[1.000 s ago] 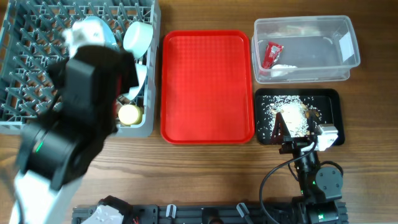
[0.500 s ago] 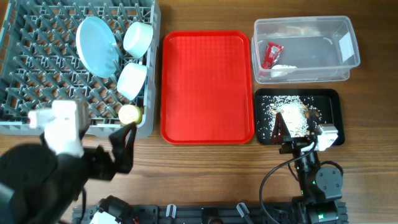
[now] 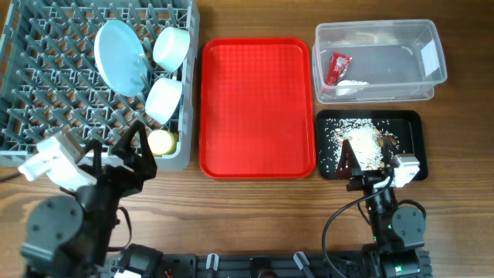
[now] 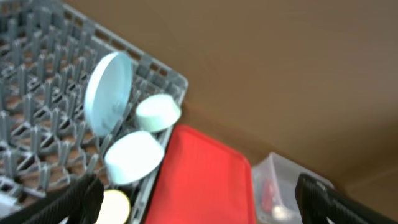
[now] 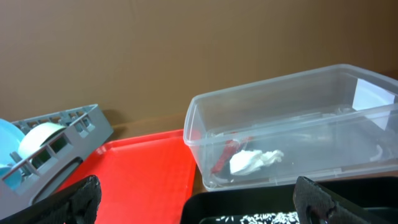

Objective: Sort waste into correct bins and load items into the dishwasher rack

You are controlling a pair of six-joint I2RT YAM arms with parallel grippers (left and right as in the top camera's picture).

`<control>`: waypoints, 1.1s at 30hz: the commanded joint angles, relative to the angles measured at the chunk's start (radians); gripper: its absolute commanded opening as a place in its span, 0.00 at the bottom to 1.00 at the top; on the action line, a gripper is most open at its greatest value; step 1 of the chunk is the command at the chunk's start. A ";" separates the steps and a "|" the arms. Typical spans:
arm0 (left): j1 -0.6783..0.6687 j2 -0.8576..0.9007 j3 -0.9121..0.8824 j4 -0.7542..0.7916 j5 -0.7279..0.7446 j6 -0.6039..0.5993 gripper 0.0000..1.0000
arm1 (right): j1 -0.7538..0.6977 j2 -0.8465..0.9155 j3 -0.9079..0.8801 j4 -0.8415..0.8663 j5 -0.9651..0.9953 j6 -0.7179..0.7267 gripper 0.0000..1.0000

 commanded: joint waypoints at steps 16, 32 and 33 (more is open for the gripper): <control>0.291 -0.524 -0.690 0.285 0.168 -0.019 1.00 | -0.007 -0.011 -0.001 0.005 0.017 -0.016 1.00; 0.290 -0.524 -1.043 0.727 0.182 -0.026 1.00 | -0.007 -0.011 -0.001 0.005 0.018 -0.016 1.00; 0.290 -0.524 -1.043 0.725 0.183 -0.026 1.00 | -0.007 -0.011 -0.001 0.005 0.017 -0.016 1.00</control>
